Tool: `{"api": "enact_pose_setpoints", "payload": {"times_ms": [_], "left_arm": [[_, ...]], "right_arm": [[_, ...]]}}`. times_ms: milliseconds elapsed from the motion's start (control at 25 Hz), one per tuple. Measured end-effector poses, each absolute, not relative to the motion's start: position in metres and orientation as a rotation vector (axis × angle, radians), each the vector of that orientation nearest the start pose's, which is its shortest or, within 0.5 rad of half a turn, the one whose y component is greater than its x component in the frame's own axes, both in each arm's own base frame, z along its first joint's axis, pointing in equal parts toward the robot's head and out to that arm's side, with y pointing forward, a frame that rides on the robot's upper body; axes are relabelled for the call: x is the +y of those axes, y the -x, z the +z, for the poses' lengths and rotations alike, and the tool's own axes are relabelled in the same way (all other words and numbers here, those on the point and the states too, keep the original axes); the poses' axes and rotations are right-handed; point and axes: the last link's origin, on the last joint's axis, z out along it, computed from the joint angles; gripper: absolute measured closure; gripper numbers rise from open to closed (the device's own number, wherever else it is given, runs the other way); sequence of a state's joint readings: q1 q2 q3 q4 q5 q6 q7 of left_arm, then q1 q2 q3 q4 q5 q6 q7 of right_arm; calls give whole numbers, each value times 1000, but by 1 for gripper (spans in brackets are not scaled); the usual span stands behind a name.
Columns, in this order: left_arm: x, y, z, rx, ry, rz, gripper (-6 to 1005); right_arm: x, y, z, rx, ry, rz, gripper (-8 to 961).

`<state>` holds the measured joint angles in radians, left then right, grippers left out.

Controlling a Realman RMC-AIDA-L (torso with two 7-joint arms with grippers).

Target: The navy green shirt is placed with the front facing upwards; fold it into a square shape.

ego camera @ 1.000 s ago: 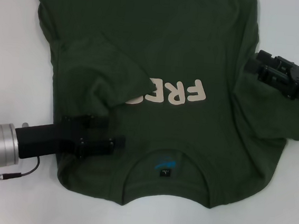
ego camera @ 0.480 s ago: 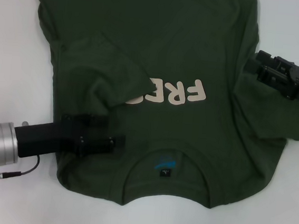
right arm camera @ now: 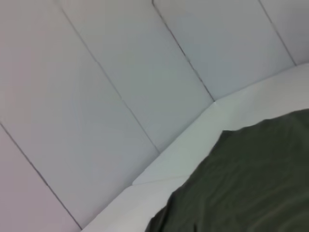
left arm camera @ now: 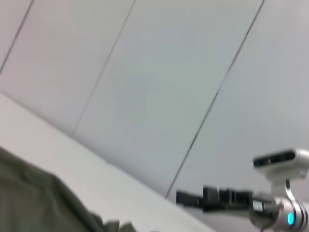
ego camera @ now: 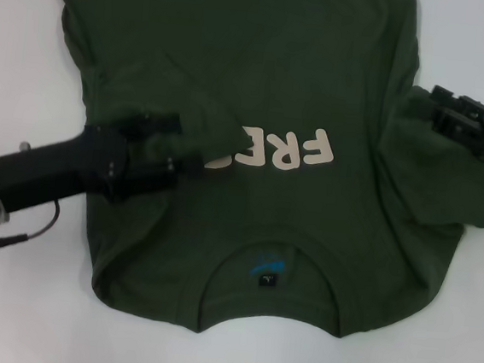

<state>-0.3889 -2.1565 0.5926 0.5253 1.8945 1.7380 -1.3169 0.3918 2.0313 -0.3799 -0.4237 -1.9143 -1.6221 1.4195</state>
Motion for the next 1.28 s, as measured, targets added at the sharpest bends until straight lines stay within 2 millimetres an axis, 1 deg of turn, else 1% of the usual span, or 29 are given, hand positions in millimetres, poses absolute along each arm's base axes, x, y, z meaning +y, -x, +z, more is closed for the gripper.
{"api": "enact_pose_setpoints", "payload": {"times_ms": [200, 400, 520, 640, 720, 840, 960, 1080, 1280], "left_arm": [[271, 261, -26, -818, 2580, -1209, 157], [278, 254, -27, -795, 2598, -1212, 157], [280, 254, -28, -791, 2594, -1205, 157], [281, 256, -28, -800, 2581, -1185, 157], [283, 259, -30, -813, 2572, -1165, 157], [284, 263, -33, -841, 2559, -1131, 157], [284, 265, -36, -858, 2551, -1119, 157], [284, 266, -36, -859, 2548, -1113, 157], [284, 266, -36, -863, 2547, -1110, 157]], "right_arm": [[284, -334, 47, 1189, 2242, 1030, 263], [283, -347, 73, 1361, 2182, 959, 267], [282, -356, 85, 1484, 2128, 914, 269], [282, -368, 97, 1618, 2031, 871, 271], [283, -373, 101, 1660, 1983, 852, 272], [286, -382, 103, 1706, 1909, 802, 270], [290, -390, 98, 1734, 1860, 734, 271], [296, -390, 91, 1728, 1843, 711, 273], [307, -386, 76, 1729, 1848, 695, 277]]}}
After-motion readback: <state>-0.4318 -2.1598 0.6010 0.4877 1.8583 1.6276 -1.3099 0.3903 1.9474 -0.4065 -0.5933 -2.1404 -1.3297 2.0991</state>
